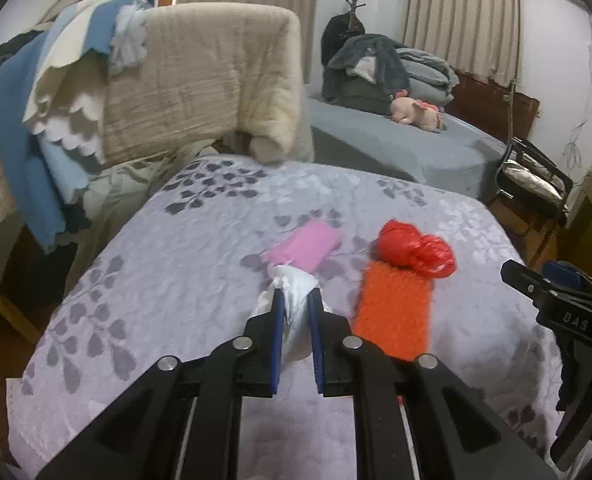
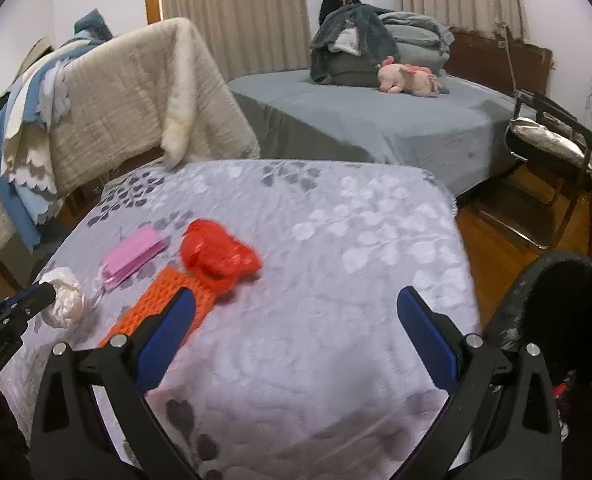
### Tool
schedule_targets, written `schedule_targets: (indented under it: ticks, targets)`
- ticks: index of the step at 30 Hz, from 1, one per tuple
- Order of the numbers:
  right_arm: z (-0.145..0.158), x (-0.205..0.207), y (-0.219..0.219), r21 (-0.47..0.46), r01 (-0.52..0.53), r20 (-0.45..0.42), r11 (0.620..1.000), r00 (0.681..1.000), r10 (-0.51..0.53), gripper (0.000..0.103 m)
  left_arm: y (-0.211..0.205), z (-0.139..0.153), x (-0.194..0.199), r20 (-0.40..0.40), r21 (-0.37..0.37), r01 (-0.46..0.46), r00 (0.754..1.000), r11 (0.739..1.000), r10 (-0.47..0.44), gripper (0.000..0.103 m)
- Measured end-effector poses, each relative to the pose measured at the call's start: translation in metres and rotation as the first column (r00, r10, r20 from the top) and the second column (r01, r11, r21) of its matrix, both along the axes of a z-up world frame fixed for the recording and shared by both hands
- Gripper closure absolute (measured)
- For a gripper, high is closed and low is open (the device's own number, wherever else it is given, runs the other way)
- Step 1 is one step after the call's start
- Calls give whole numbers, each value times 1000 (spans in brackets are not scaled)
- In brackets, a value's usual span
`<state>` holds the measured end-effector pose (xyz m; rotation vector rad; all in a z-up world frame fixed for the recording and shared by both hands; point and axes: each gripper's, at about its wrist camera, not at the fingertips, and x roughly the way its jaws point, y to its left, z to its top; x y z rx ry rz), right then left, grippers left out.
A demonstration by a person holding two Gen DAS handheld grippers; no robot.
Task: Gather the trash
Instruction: 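Grasp the orange mesh scrubber with the right tool while the left tool holds the tissue ball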
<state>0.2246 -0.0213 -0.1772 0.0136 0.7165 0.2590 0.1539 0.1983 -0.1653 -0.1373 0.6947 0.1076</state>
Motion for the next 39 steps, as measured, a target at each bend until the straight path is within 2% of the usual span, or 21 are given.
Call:
schedule_targets:
  ticks: [13, 19, 21, 25, 33, 39]
  targets:
    - [-20, -12, 63, -7, -83, -67, 997, 994, 83, 7, 41, -12, -22, -21, 6, -53, 998, 999, 53, 90]
    - [-35, -12, 85, -22, -129, -127, 991, 984, 125, 25, 53, -15, -29, -23, 10, -65, 998, 998, 65, 90]
    - [-40, -12, 90, -24, -146, -150, 989, 979, 141, 35, 56, -16, -31, -25, 4, -67, 997, 998, 67, 90]
    - [-42, -14, 95, -13, -176, -164, 984, 971, 171, 50, 58, -18, -33, -30, -3, -71, 997, 997, 71, 90]
    - [-36, -17, 98, 11, -221, -160, 975, 962, 220, 92, 53, -17, -33, -32, -10, -65, 997, 998, 64, 90]
    - [-23, -22, 91, 35, -239, -140, 970, 960, 242, 94, 46, -11, -32, -26, -2, -55, 998, 999, 55, 90]
